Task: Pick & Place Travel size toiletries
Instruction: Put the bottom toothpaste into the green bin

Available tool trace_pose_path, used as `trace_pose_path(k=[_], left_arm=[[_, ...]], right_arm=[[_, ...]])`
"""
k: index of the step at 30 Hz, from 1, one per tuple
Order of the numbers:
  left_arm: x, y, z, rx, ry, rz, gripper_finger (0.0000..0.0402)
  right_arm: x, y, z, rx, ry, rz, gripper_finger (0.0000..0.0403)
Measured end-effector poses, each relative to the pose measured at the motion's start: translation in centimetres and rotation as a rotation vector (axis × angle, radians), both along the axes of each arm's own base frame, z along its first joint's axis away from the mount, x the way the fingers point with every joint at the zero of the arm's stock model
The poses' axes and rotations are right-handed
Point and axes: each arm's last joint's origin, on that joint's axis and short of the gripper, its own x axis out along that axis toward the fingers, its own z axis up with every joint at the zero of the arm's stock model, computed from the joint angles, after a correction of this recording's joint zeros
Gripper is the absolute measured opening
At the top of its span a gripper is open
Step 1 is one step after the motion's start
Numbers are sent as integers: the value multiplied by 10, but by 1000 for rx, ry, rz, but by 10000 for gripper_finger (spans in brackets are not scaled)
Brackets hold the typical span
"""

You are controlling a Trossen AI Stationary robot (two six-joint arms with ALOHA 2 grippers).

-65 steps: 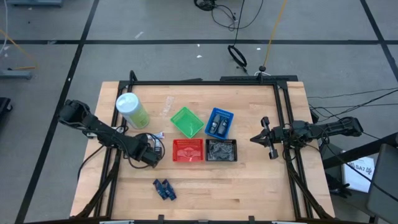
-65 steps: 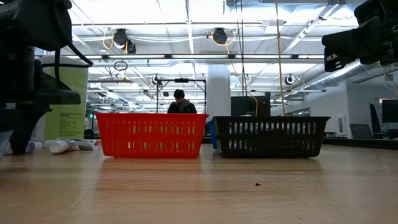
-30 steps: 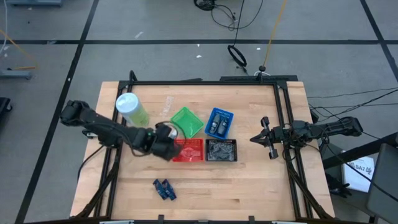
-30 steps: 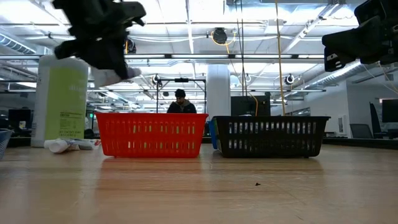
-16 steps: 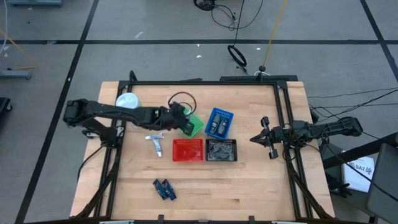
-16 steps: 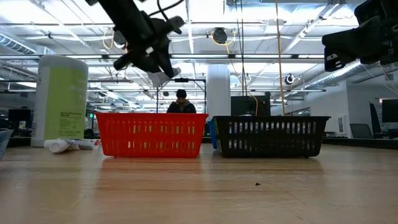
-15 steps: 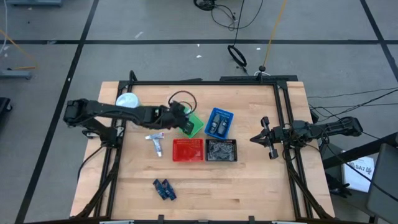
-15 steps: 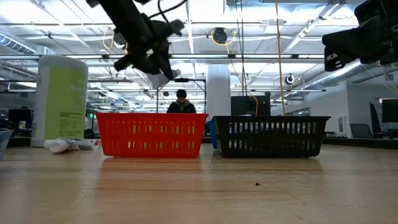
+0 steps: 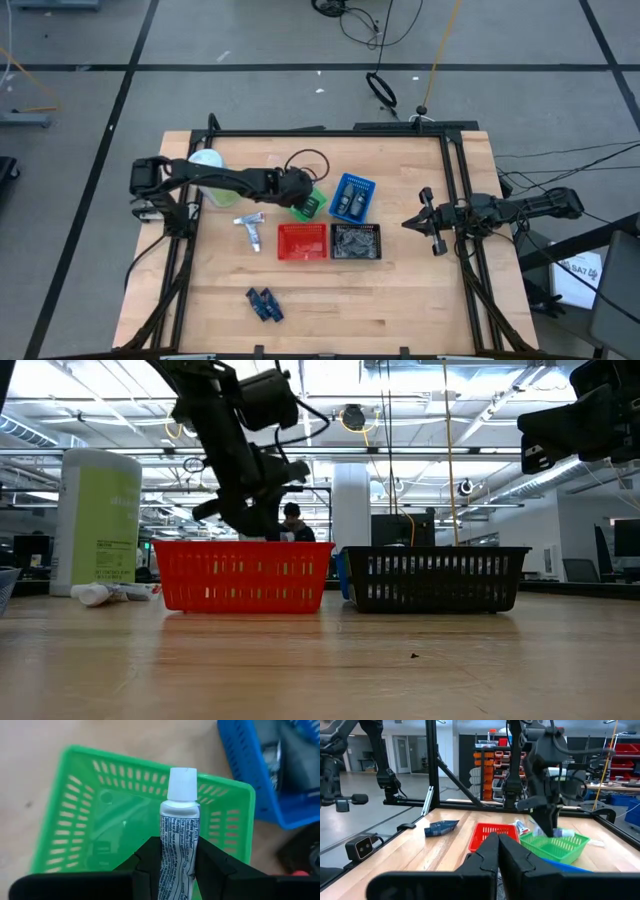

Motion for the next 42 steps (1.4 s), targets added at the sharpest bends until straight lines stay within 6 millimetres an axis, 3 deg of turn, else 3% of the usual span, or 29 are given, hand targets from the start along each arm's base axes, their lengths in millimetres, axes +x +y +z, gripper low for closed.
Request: trace_pose_path(k=[6,17,24,29,35,42], left_arm=[[-1,1,-2,-32,10,11,102],[-15,-1,29,-16,-64,37,196],[-44,-12,59,-10,-49,79,222],[-74,-31,72,-25,34,157,223],[-92,-57,69,-68,164,198,223],[-86,-76,53,-50,254,168,223]], right_arm=[[0,0,0,0,0,0,0],[0,0,0,0,0,0,0],[0,0,0,0,0,0,0],[0,0,0,0,0,0,0],[0,0,0,0,0,0,0],[0,0,0,0,-1,0,0]])
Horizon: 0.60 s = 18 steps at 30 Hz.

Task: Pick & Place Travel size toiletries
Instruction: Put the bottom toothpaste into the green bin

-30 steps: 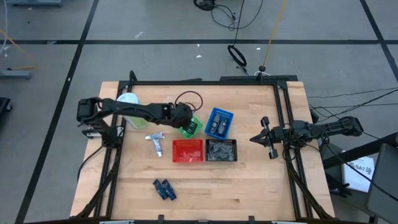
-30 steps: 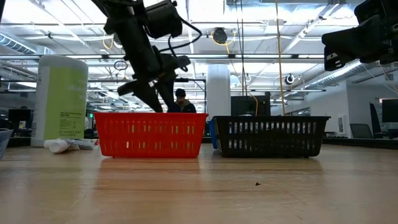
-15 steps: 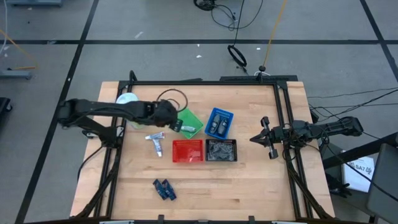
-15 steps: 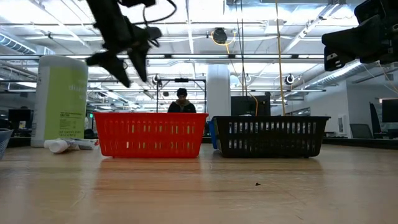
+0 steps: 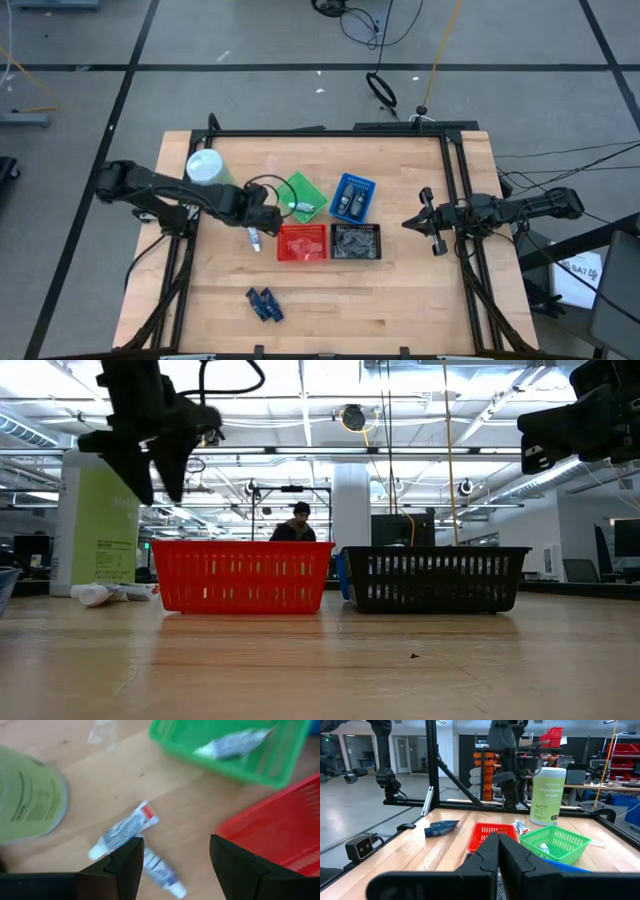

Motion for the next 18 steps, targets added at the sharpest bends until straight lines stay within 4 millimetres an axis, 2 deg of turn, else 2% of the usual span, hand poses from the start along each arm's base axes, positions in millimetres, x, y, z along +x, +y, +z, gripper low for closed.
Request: trace_pose_path(k=[8,15,18], left_arm=[[13,-9,-29,12,144,-10,223],[12,-9,-54,49,351,56,223],[13,-9,-59,58,387,77,223]], right_arm=[[0,0,0,0,1,0,0],[0,0,0,0,1,0,0],[0,0,0,0,1,0,0]])
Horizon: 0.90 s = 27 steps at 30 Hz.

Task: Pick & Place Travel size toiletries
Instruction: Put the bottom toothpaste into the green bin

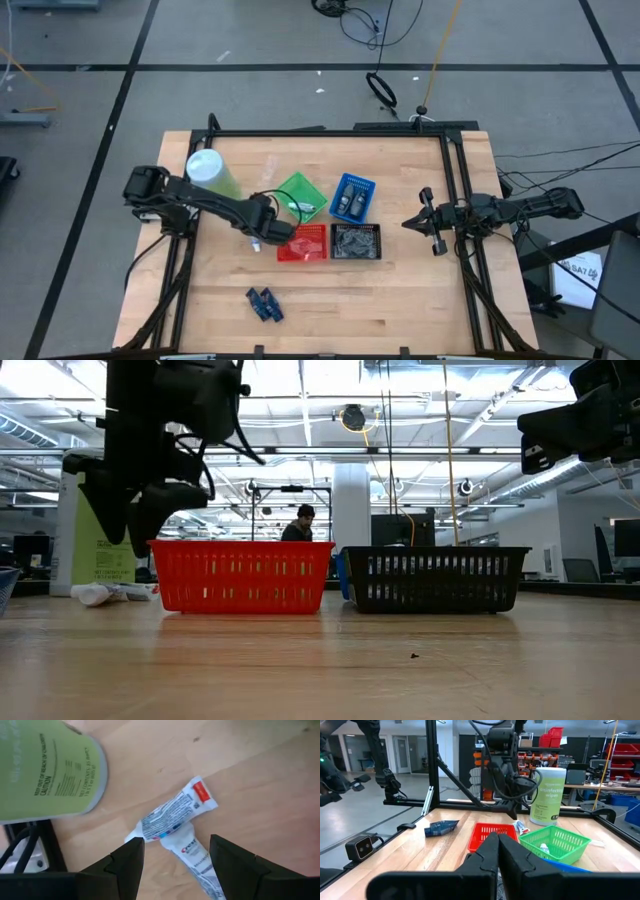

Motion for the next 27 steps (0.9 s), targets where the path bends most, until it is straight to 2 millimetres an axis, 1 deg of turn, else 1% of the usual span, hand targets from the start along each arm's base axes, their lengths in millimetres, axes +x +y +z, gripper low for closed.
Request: trace_pose_path(k=[5,8,12,19,22,27], left_arm=[[-2,2,-6,32,55,34,223],[-7,4,-12,67,85,50,223],[-11,5,-22,97,64,55,223],[-15,6,-40,89,11,57,223],[-15,4,-43,27,12,59,223],[-14,-2,-44,-129,39,27,223]], right_arm=[[0,0,0,0,0,0,0],[0,0,0,0,0,0,0],[0,0,0,0,0,0,0],[0,0,0,0,0,0,0],[0,0,0,0,0,0,0],[0,0,0,0,0,0,0]])
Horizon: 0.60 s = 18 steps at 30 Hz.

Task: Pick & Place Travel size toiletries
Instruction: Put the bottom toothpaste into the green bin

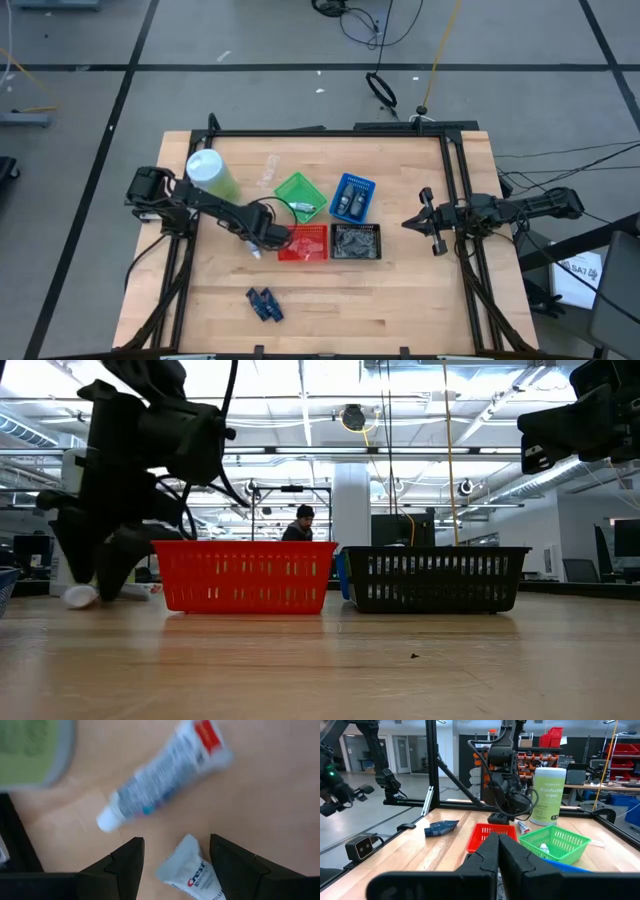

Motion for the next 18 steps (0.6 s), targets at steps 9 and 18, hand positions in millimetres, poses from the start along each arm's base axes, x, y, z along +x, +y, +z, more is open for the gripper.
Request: trace_pose_path(k=[9,18], left_arm=[[1,-11,0,-68,-14,-59,223],[-8,-29,22,-38,-159,151,223]], right_arm=[[0,0,0,0,0,0,0],[0,0,0,0,0,0,0]])
